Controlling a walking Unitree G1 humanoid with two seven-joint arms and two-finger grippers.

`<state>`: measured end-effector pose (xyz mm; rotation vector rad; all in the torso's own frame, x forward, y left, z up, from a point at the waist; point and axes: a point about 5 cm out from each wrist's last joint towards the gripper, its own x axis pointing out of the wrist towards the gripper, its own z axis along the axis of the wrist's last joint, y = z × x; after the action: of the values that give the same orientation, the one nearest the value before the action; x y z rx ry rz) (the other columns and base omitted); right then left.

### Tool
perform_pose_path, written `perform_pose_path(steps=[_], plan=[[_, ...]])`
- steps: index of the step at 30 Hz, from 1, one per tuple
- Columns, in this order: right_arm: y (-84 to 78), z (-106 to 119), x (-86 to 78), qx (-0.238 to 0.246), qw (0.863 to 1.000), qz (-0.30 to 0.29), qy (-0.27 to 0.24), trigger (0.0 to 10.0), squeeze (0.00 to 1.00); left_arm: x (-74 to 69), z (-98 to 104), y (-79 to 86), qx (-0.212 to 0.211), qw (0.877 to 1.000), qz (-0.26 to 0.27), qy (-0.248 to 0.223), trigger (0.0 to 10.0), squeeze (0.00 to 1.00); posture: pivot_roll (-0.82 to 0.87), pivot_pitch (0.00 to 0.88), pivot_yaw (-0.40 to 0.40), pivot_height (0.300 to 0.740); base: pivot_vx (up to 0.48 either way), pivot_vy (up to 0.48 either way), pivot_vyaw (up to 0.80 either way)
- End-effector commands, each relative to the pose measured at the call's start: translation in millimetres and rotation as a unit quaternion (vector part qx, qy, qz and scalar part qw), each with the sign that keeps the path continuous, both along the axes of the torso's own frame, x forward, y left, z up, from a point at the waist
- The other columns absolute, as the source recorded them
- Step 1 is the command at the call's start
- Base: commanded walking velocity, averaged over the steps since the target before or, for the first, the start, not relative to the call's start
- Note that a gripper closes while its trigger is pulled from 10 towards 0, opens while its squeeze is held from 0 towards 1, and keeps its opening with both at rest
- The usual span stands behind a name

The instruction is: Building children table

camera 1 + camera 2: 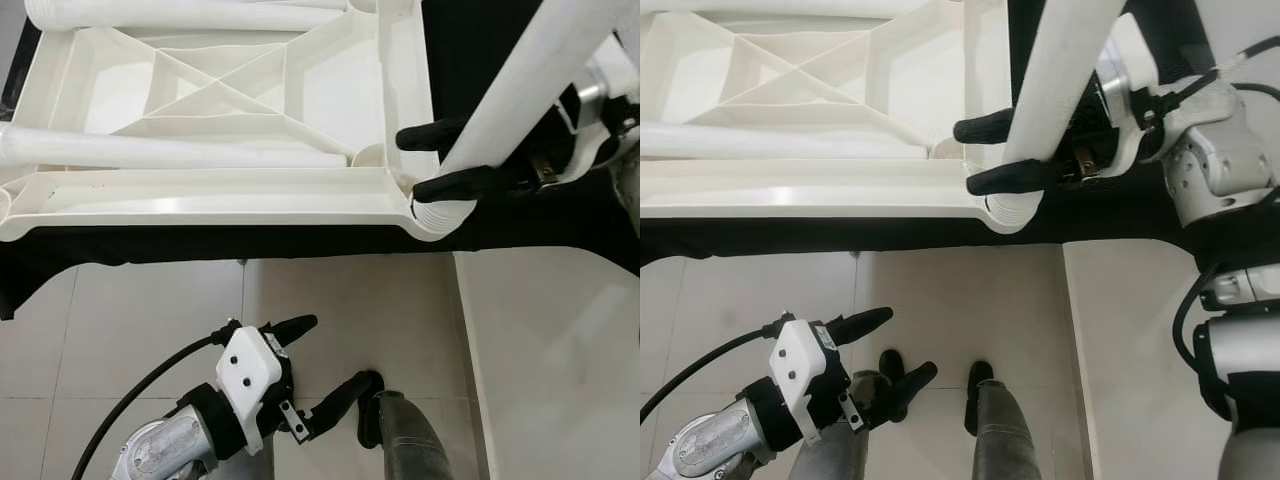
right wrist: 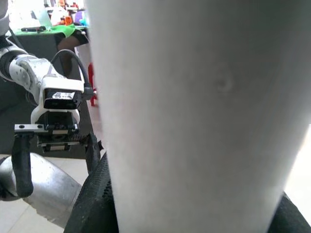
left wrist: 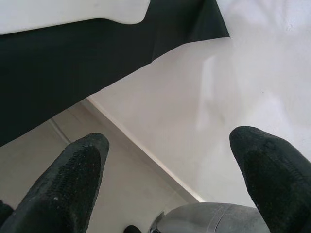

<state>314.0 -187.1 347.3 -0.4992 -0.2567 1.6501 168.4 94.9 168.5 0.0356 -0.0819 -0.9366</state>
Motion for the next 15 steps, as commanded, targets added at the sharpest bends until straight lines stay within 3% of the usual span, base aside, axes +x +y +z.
perform_pose_path(steps=[1, 15], plan=[[2.4, -39.8, 7.2, -0.053, 0.996, -0.008, 0.067, 10.0, 0.00, -5.3, -2.6, -0.5, 0.004, 1.000, -0.008, 0.005, 10.0, 0.00, 0.13, 0.509, 0.046, 0.740, 0.000, 0.000, 0.00], [2.7, -31.5, 10.4, -0.059, 0.997, -0.013, 0.048, 10.0, 0.00, -5.0, -2.9, -1.6, 0.004, 1.000, -0.008, 0.004, 10.0, 0.00, 0.13, 0.508, 0.038, 0.740, 0.000, 0.000, 0.00]])
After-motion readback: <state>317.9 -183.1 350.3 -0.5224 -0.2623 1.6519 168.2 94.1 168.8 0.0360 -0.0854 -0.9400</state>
